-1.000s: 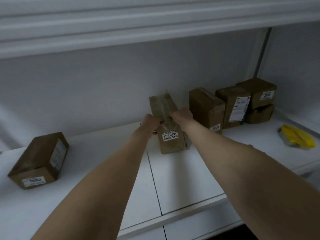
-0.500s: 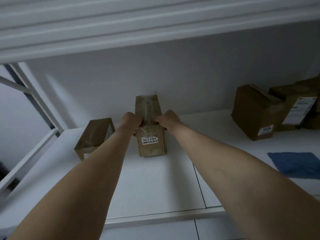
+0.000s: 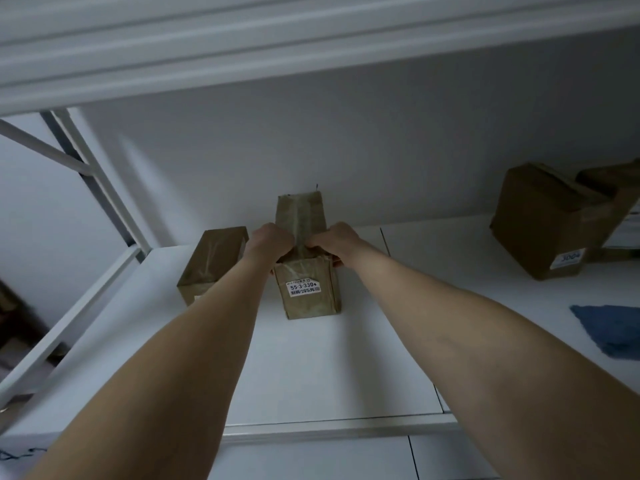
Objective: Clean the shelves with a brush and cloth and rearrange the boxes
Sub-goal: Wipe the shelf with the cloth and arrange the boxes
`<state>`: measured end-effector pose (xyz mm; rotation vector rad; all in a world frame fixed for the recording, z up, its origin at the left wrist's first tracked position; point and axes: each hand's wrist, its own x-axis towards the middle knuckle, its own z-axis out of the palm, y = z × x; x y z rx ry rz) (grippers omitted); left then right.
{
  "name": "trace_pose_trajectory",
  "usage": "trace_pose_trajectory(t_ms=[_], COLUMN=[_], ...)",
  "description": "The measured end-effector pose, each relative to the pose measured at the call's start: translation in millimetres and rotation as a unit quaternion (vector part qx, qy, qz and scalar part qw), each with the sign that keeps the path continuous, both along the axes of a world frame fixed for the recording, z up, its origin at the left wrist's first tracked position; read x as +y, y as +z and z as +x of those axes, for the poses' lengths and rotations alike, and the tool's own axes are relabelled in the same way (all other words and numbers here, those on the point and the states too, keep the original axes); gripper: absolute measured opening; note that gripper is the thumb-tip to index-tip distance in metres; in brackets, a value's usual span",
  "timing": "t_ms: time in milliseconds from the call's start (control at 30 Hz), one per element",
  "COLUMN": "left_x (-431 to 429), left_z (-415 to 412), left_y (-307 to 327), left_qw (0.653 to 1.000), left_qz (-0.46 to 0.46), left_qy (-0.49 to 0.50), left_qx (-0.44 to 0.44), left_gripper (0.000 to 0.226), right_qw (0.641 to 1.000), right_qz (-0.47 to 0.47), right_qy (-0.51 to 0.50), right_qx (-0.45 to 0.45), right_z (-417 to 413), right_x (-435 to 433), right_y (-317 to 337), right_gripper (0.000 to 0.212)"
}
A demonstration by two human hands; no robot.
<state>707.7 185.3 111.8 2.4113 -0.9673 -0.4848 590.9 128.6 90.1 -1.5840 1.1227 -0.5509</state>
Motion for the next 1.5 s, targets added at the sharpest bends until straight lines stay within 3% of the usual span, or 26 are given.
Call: trace_pose_trajectory(t_ms=[133,267,433,567,1000,1133,1300,1500], left_x=[-4,-17,-48,-73,-169,-185,-185,-182], left_z=[-1,-19,-74,-142,-353,-398,-414,-401], left_y=[4,17,32,32,16,10,4,5], left_qw=[0.997,0.982,0.966,0.963,0.964,0.953,0.930,0.932], left_qz=[0.022,-0.014,-0.102,-0.100,-0.081,-0.090,-0.113,-0.102], left_qy=[-0.020,-0.049,-0.140,-0.180,-0.230,-0.224,-0.207,-0.192], left_qx=[-0.078,-0.179,-0.193,-0.172,0.102,0.182,0.282,0.289], left_gripper=[0.027,0.044,0.034,0.027,0.039,0.044,0.009,0.024], right_qw=[0.998,0.991,0.969,0.952,0.885,0.914,0.953,0.962], right_qz=[-0.035,-0.090,-0.143,-0.170,-0.248,-0.186,-0.089,-0.072], right_qy=[0.019,-0.022,-0.113,-0.184,-0.320,-0.295,-0.266,-0.260], right_qx=[0.039,0.094,0.167,0.179,0.227,0.210,0.115,0.046], right_z=[-2,-15,-65,-121,-341,-380,-387,-378], right_x=[-3,-9,-24,-45,-144,-167,-178,-177], right_y=[1,11,26,32,27,14,0,-1], right_gripper=[0.039,0.080,0.061,0.051,0.056,0.066,0.062,0.039])
